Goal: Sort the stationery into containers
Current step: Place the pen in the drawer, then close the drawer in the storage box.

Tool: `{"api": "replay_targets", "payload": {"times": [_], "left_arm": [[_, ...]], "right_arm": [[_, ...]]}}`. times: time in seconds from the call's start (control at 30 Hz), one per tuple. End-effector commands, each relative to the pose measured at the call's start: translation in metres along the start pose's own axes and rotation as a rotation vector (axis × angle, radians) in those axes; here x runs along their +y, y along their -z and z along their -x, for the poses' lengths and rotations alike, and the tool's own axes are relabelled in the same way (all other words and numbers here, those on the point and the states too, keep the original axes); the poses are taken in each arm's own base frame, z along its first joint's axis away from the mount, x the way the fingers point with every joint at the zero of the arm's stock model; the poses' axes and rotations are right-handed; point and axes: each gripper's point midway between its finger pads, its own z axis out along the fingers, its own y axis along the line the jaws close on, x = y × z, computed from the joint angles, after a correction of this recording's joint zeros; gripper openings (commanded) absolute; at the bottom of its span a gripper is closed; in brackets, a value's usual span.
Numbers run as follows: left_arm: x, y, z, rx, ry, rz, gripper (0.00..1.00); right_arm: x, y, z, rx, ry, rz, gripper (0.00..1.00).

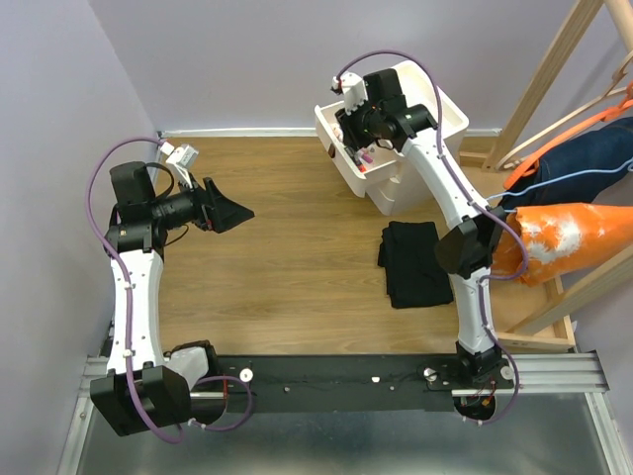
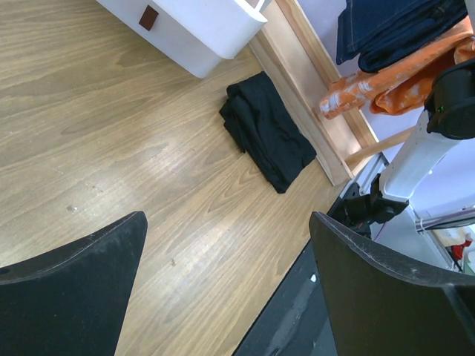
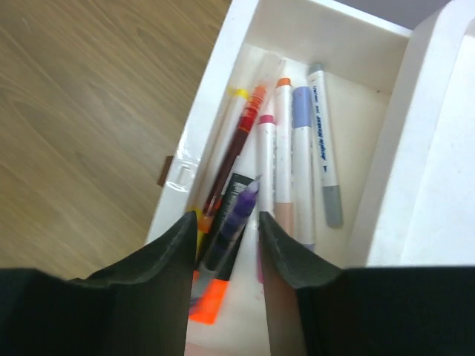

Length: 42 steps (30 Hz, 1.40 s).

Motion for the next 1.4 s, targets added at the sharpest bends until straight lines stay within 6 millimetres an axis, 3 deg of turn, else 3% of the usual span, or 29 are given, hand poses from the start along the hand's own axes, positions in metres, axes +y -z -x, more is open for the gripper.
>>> {"api": "replay_targets", "payload": {"times": [0.0, 0.1, 0.13, 0.17, 0.23, 0.27, 0.33, 0.37, 0.43, 0.47, 0.7, 0.87, 0.97, 1.37], "left_arm": [[0.000, 0.002, 0.005, -0.026, -0.020, 0.015, 0.99], [0.000, 0.001, 0.006, -0.028, -0.019, 0.012, 0.99], [0.000, 0.001, 0.006, -0.028, -0.018, 0.010, 0.99], [0.000, 0.001, 0.006, -0.029, -0.015, 0.010, 0.99], [0.000, 0.000, 0.006, -0.035, -0.009, 0.005, 0.99], [0.000, 0.000, 0.006, -0.037, -0.007, 0.003, 0.99], [0.000, 0.000, 0.006, -0.040, -0.003, 0.001, 0.99], [0.000, 0.000, 0.007, -0.042, -0.004, 0.002, 0.99], [-0.001, 0.000, 0.007, -0.044, -0.002, 0.005, 0.99], [-0.002, 0.001, 0.007, -0.045, -0.002, 0.006, 0.99], [-0.001, 0.004, 0.001, -0.045, -0.007, 0.041, 0.99], [0.002, 0.007, -0.001, -0.056, 0.003, 0.063, 0.99], [0.004, 0.009, -0.002, -0.062, 0.008, 0.075, 0.99], [0.009, 0.009, -0.007, -0.077, 0.032, 0.079, 0.99]], "right_arm": [[-0.013, -0.004, -0.001, -0.003, -0.045, -0.069, 0.55], [-0.004, 0.016, 0.030, -0.113, -0.055, -0.025, 0.64], [0.001, 0.017, 0.030, -0.123, -0.066, 0.005, 0.65], [0.016, 0.033, 0.044, -0.180, -0.057, 0.081, 0.68], [0.033, 0.046, 0.058, -0.247, -0.046, 0.170, 0.70], [0.052, 0.051, 0.054, -0.253, -0.050, 0.261, 0.65], [0.065, 0.053, 0.054, -0.268, -0.068, 0.329, 0.49], [0.073, 0.051, 0.050, -0.258, -0.074, 0.355, 0.30], [0.078, 0.036, 0.036, -0.193, -0.106, 0.365, 0.10], [0.079, 0.027, 0.031, -0.160, -0.118, 0.345, 0.01], [0.050, -0.008, 0.016, -0.090, -0.140, 0.087, 0.01], [0.048, -0.027, 0.017, -0.066, -0.077, -0.026, 0.00], [0.030, -0.033, 0.010, -0.015, -0.052, -0.177, 0.01], [0.002, -0.032, -0.003, 0.055, 0.081, -0.440, 0.01]]}}
